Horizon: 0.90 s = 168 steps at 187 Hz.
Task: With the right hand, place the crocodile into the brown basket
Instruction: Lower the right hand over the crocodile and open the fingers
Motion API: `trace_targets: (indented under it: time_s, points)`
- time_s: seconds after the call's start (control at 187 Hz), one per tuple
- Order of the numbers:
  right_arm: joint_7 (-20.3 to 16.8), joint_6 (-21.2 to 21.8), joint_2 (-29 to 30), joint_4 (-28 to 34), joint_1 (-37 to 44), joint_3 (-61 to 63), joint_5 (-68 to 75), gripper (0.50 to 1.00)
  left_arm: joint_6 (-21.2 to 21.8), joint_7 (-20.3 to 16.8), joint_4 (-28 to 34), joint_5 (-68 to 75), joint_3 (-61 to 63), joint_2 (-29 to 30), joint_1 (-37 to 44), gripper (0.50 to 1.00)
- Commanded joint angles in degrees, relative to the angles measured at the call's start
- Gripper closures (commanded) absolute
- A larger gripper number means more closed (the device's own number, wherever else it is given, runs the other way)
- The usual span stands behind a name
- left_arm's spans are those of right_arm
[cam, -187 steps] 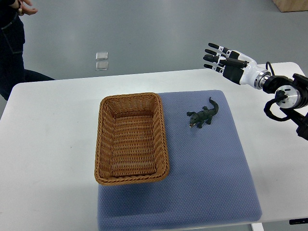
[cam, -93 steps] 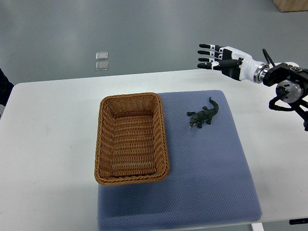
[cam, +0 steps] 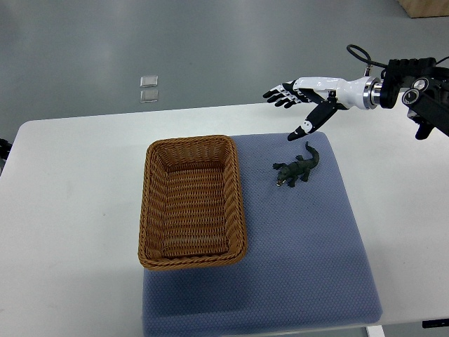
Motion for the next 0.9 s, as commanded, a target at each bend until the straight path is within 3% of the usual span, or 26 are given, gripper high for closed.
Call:
trace_targets:
  time_s: [0.0, 0.123, 0.348, 0.895]
  points:
    - [1.58, -0.64, -0.18, -0.01, 1.41, -4.85, -5.75, 0.572, 0.01, 0.0, 0.16, 0.0, -0.01, 0.0, 0.0, 0.5]
    - [1.93, -2.13, -0.09, -0.01, 4.04, -13.11, -6.89, 0.572, 0.01, 0.0, 0.07, 0.0, -0.01, 0.0, 0.0, 0.5]
    - [2.55, -13.21, 0.97, -0.01, 6.24, -24.71, -6.98, 0.572, 0.01, 0.0, 0.07, 0.0, -0.01, 0.0, 0.0, 0.5]
    - [3.34, -19.89, 4.22, -0.1, 2.81, -26.99, -7.16, 0.574, 0.01, 0.0, 0.07, 0.0, -0.01, 0.0, 0.0, 0.5]
